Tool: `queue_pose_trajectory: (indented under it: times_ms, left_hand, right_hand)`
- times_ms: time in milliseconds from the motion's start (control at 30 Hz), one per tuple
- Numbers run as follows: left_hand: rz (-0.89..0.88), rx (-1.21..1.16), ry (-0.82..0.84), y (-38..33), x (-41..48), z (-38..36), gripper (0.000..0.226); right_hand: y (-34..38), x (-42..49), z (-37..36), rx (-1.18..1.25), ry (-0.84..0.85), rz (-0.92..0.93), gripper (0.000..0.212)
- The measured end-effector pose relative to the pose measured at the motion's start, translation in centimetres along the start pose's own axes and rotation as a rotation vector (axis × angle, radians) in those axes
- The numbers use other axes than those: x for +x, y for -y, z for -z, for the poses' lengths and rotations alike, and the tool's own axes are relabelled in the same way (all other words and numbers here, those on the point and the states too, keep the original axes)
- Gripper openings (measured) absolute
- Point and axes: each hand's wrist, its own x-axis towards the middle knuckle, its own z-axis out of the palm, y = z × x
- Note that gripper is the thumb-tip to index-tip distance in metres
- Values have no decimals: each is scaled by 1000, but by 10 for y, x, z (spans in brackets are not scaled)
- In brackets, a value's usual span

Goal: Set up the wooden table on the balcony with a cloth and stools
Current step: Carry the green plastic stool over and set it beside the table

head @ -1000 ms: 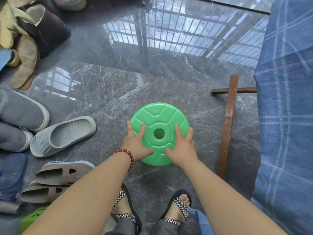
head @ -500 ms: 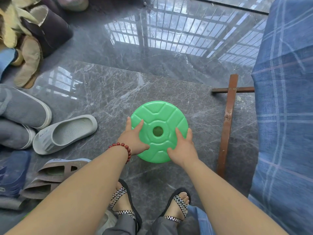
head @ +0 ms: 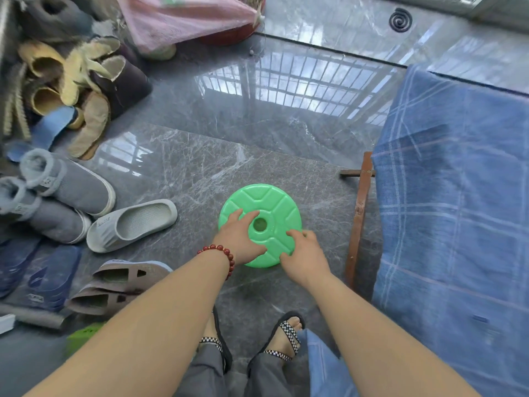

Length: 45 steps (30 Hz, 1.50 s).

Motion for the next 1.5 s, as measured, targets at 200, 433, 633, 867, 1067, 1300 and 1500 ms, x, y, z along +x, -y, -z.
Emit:
queue_pose_trajectory:
  times_ms: [200,433,633,867,1067,1300,1500]
  left_hand:
    - [23,-121,19,-29,-63,-5,75]
    - [26,-200,-89,-44,-110,-23,64]
    - [-6,-256,-148,-35,-136,-41,56]
    - [-57,-267,-214,-6,-178,-57,55]
    - [-135,-264,-284,22,-229,-69,51]
    - [-230,-261,-349,49,-313,-104,49]
    - [-263,-203,-351,23,-373,-130,46]
  right_hand:
    - [-9,-49,35,-105,57,39,41]
    - [-21,-91,44,-149,7,92,34]
    - [-28,-117,18,-47,-74,139,30]
    - [-29,-155,-18,84,-183,179,32]
    - [-32,-200,-56,122,-262,199,27]
    - [-37,-278,-100,162,-348,253,25]
    - [-73,-357,-88,259,-391,206,22]
